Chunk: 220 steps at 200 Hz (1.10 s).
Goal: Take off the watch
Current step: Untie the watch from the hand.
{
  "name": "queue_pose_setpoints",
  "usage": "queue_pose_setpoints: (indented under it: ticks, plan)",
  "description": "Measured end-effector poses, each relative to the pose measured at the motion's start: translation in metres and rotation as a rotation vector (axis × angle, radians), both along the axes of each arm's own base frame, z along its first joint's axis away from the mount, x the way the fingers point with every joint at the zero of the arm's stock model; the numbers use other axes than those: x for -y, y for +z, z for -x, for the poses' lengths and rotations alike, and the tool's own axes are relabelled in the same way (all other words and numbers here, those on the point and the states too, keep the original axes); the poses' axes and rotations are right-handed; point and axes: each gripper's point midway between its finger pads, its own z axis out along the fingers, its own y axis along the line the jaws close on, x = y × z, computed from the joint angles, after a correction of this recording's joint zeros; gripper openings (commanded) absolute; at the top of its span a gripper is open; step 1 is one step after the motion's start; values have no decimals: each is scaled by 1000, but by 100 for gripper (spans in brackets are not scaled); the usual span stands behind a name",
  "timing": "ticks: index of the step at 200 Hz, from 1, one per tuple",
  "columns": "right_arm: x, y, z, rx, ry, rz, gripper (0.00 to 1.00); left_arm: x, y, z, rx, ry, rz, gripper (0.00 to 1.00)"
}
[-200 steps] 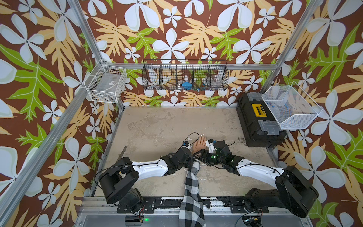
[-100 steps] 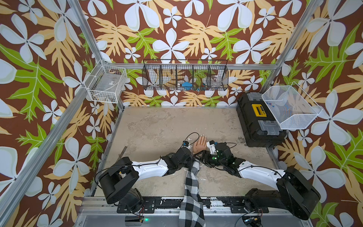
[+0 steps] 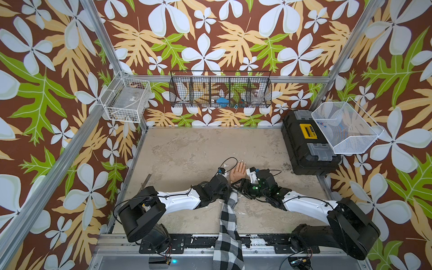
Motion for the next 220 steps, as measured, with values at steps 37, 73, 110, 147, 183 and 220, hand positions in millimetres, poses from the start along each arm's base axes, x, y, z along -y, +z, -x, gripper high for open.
queue_pose_setpoints:
  ticks: [37,73,110,147,183,220]
  plan:
    - [-2,1,-3,3,1,-2,68,0,0,0,-1,1,0,46]
    - [-6,7,-8,19,5,-8,68,0,0,0,-2,2,1,46]
    - [-9,16,-12,37,9,-19,67,0,0,0,-1,0,7,45]
    - [-13,18,-16,45,16,-20,67,1,-1,0,-3,2,12,45]
    - [-18,21,-22,49,24,-21,67,1,0,0,-2,1,16,45]
    - [-28,27,-30,60,47,-32,66,2,0,0,-4,1,21,45]
